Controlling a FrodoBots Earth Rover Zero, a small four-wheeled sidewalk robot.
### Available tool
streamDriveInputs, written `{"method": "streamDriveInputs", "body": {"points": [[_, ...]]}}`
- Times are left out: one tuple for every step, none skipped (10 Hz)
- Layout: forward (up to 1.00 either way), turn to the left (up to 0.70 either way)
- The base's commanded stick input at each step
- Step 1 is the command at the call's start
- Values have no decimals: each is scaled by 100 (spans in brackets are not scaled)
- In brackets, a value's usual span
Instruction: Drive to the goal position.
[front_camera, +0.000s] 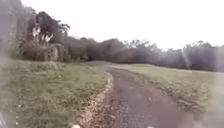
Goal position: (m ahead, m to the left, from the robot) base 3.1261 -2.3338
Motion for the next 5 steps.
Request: {"method": "streamDriveInputs", "body": {"points": [[70, 0], [70, 0], [70, 0], [70, 0], [70, 0]]}}
